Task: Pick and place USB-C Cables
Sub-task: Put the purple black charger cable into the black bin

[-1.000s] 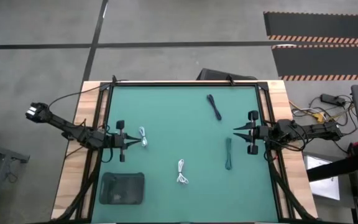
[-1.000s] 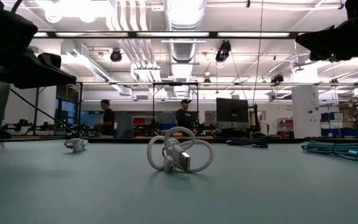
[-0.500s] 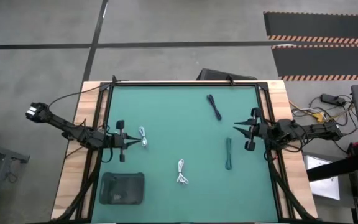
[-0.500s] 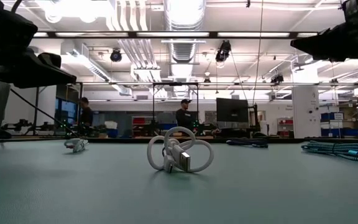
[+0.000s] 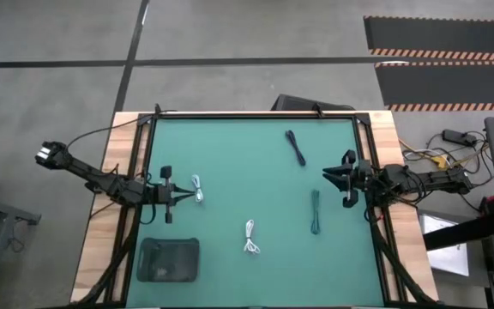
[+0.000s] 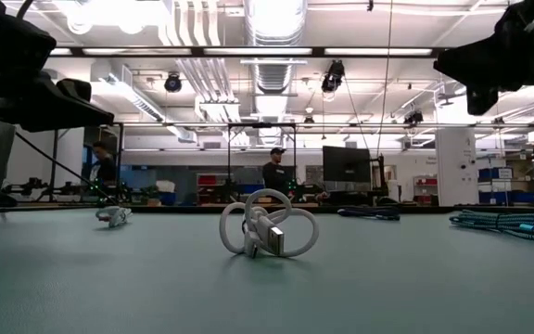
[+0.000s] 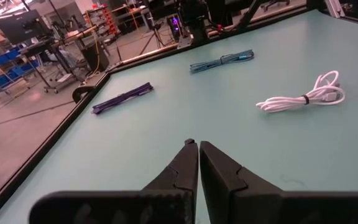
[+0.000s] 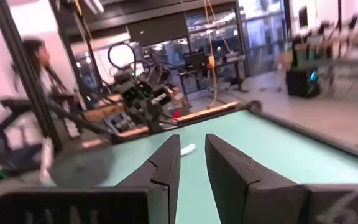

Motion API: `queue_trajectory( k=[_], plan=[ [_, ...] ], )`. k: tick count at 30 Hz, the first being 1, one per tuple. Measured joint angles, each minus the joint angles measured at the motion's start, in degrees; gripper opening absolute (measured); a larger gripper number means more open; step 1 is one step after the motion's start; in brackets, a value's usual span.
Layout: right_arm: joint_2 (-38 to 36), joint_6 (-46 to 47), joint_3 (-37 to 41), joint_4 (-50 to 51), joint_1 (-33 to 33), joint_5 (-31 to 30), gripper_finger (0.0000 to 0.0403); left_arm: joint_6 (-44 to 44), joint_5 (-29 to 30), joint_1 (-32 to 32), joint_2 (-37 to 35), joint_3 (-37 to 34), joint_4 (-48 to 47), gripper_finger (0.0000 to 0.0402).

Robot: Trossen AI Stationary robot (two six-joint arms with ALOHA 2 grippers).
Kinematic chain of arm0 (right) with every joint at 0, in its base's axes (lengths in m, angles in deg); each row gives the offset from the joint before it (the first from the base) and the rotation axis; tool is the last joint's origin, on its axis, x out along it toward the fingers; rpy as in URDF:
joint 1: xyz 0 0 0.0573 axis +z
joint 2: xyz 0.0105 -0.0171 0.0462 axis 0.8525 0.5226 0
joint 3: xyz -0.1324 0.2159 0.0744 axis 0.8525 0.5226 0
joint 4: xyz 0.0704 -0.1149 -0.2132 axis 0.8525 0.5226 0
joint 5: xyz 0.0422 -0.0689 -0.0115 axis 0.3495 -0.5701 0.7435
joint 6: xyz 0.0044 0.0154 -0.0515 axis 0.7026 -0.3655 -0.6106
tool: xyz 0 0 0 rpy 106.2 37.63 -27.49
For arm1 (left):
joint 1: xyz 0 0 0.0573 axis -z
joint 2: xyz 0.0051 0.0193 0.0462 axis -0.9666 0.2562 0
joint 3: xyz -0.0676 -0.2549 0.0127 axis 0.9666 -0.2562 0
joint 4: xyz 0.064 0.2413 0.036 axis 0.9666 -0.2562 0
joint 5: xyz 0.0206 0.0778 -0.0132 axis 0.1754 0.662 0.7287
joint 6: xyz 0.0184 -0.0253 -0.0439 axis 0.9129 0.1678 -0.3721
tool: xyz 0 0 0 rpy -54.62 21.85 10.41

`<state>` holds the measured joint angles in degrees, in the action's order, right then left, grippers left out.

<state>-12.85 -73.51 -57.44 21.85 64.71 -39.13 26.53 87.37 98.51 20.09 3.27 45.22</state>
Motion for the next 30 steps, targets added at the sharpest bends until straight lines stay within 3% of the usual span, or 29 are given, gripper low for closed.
queue_trajectory(
  k=[10, 19, 23, 30],
  plan=[
    [0.0, -4.9, 0.0, -3.7, 0.0, -0.1, 0.0066, -12.6, 0.0, 0.0, 0.0, 0.0, 13.3, 0.0000],
    [0.0, -5.4, 0.0, -5.9, 0.0, -0.1, 0.0066, -12.9, 0.0, 0.0, 0.0, 0.0, 22.2, 0.0000],
    [0.4, 0.3, 0.0, -9.8, 0.0, -0.1, 0.0066, -12.8, 0.0, 0.0, 0.0, 0.0, 23.5, 0.0000],
    [2.7, -0.1, 0.0, -14.4, 0.0, 0.0, 0.0066, -11.4, 1.9, 0.0, -0.2, 0.0, 24.7, 0.0000]
  ],
)
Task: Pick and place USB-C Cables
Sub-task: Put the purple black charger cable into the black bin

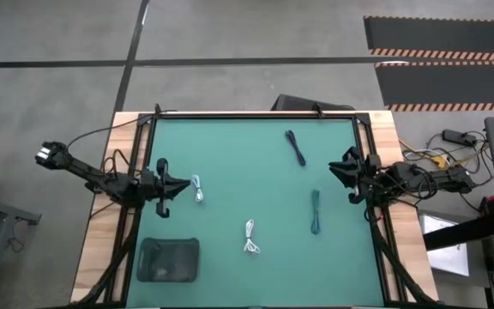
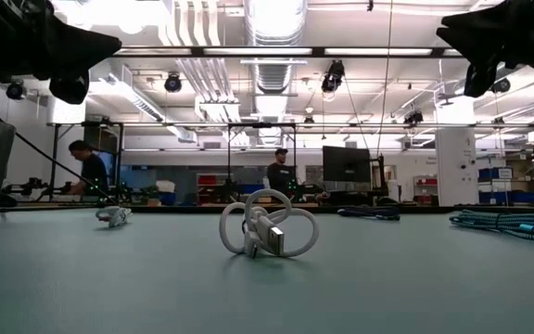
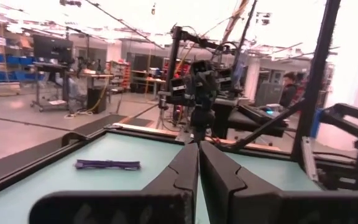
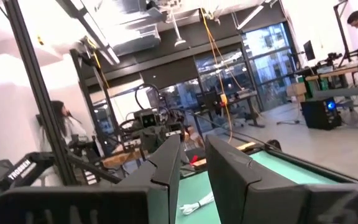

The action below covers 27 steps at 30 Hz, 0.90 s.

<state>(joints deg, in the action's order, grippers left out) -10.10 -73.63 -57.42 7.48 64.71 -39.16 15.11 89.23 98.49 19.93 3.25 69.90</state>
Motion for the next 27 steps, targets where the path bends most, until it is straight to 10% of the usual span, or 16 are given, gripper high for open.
queue_trajectory(
  k=[17, 27],
  plan=[
    [13.0, 13.4, -0.1, -19.5, 0.0, -0.2, 0.0066, 2.1, 10.5, 0.0, 0.8, 0.0, 4.4, 0.0000],
    [24.8, 9.9, -6.7, -9.4, 0.0, -0.5, 0.0066, 6.8, 11.5, 0.0, 1.4, 0.0, 5.1, 0.0000]
  ],
)
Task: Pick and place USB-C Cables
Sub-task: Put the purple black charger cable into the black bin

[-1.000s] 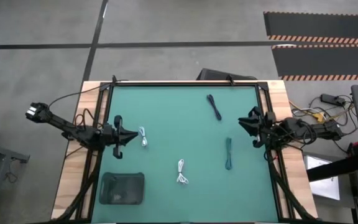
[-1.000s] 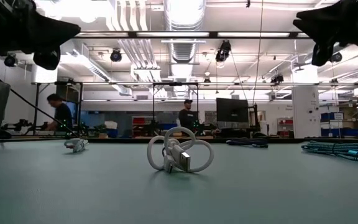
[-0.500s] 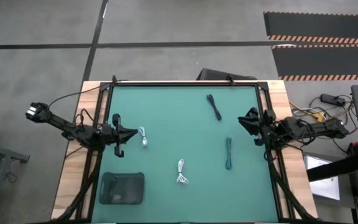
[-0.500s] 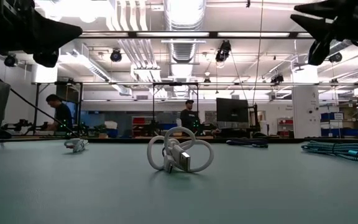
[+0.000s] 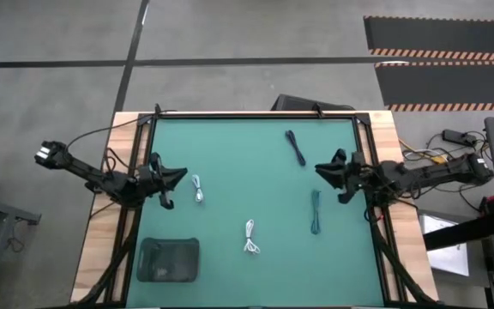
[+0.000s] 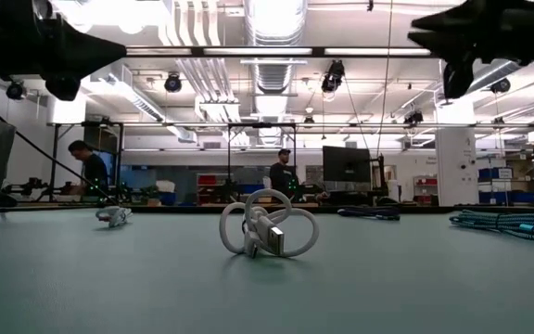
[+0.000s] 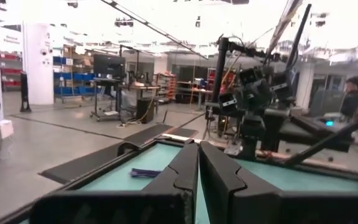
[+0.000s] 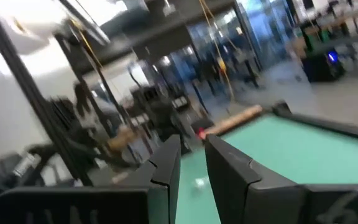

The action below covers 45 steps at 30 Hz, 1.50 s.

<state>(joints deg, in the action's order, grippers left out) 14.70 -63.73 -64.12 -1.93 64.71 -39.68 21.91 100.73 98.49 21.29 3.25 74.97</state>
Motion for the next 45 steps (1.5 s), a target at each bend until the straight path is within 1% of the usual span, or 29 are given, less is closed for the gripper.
queue_trajectory(
  k=[3, 6, 8, 10, 14, 17, 21, 23, 26, 30, 37, 39, 41, 43, 45],
  plan=[
    [3.2, 2.7, -3.3, 2.6, 0.0, -2.9, 0.0066, 1.7, 1.7, -0.1, 0.1, 0.0, 2.4, 0.0000],
    [6.3, 5.0, -7.6, 6.3, 0.0, -2.9, 0.0066, 1.9, 3.9, -0.1, -0.2, 0.0, 6.3, 0.0000],
    [8.4, 6.3, -10.8, 11.5, 0.0, -2.5, 0.0066, 2.2, 4.0, -0.1, -0.3, 0.0, 6.7, 0.0000],
    [10.6, 8.9, -15.5, 17.9, -0.3, -2.7, 0.0066, 2.3, 4.0, -0.1, -0.5, 0.0, 7.1, 0.0000],
    [15.8, 14.6, -24.5, 36.5, -2.4, -3.0, 0.0066, 2.1, 4.1, -0.1, -0.5, 0.0, 7.2, 0.0000],
    [20.0, 16.9, -30.6, 49.0, -4.8, -2.9, 0.0066, 0.9, 4.2, -0.1, -0.2, 0.0, 7.3, 0.0000],
    [25.7, 17.3, -36.9, 60.8, -8.8, -2.9, 0.0066, 0.8, 4.3, -0.1, 0.1, 0.0, 7.3, 0.0000],
    [28.5, 16.6, -38.8, 64.0, -11.4, -2.8, 0.0066, 0.8, 4.2, -0.1, 0.2, 0.0, 7.2, 0.0000],
    [32.2, 14.0, -40.3, 66.3, -16.0, -2.1, 0.0066, 0.8, 4.3, -0.1, 0.3, 0.0, 7.3, 0.0000],
    [37.3, 10.1, -40.6, 66.3, -22.8, -0.5, 0.0066, 0.8, 4.2, -0.1, 0.3, 0.0, 7.2, 0.0000],
    [45.6, 2.9, -41.4, 63.1, -32.9, 1.4, 0.0066, 0.8, 4.2, -0.1, 0.6, 0.0, 7.2, 0.0000],
    [47.6, 0.7, -41.4, 61.1, -35.2, 3.3, 0.0066, 0.8, 4.2, -0.1, 0.6, 0.0, 7.2, 0.0000],
    [49.6, 0.0, -41.4, 59.1, -37.1, 6.6, 0.0066, 0.8, 4.2, -0.1, 0.7, 0.0, 7.2, 0.0000],
    [51.3, -0.8, -41.4, 57.3, -38.5, 9.7, 0.0066, 0.8, 4.2, -0.1, 0.6, 0.0, 7.2, 0.0000],
    [52.8, -1.6, -41.4, 55.8, -39.3, 11.4, 0.0066, 0.8, 4.2, -0.1, 0.6, 0.0, 7.2, 0.0000]
  ],
)
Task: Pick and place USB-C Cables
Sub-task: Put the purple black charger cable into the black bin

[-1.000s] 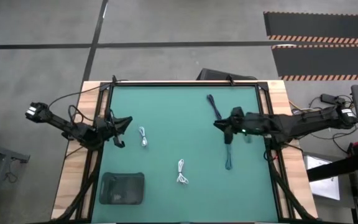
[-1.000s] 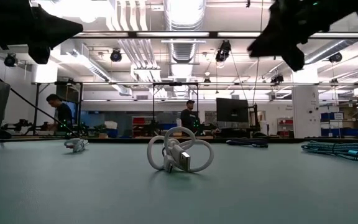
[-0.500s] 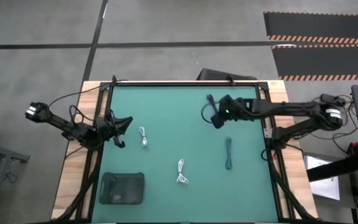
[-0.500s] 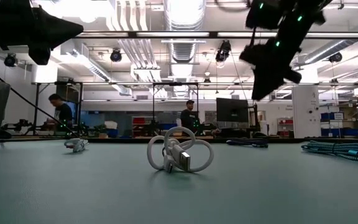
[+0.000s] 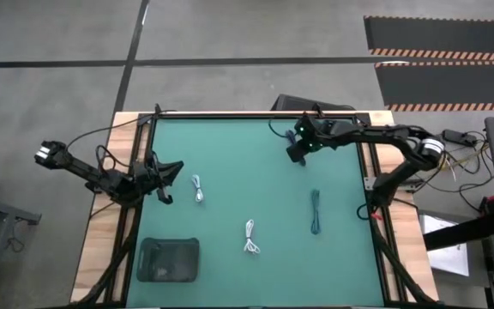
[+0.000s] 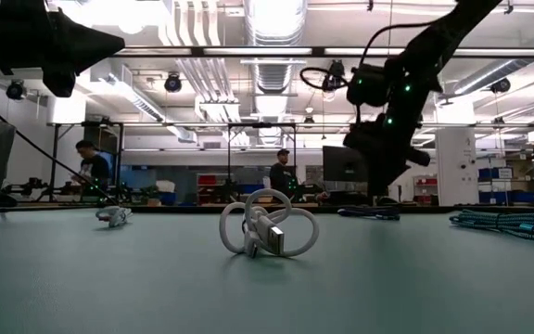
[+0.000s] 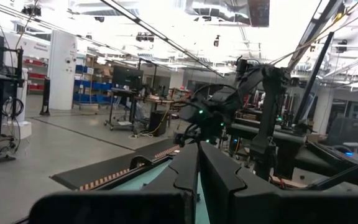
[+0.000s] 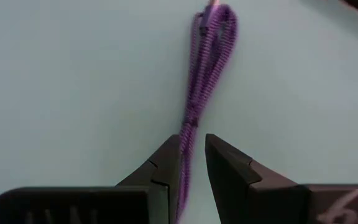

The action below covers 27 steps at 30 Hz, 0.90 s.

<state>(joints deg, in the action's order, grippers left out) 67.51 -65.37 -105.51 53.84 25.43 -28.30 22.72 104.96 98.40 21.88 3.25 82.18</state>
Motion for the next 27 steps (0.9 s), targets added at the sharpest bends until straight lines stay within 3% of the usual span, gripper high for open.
queue_trajectory(
  k=[17, 21, 27],
  plan=[
    [6.4, -0.8, 0.0, -3.9, -0.6, -0.3, 0.0176, 0.0, 0.5, 0.0, -0.1, 0.0, 0.0, 0.0000],
    [8.1, -0.8, 0.0, -4.1, -0.6, -0.4, 0.0178, 0.0, 0.6, 0.0, -0.1, 0.0, 0.1, 0.0000],
    [9.7, -0.8, -0.1, -4.4, -0.6, -0.7, 0.0148, 0.0, 0.6, 0.0, -0.1, 0.0, 0.1, 0.0000]
  ],
)
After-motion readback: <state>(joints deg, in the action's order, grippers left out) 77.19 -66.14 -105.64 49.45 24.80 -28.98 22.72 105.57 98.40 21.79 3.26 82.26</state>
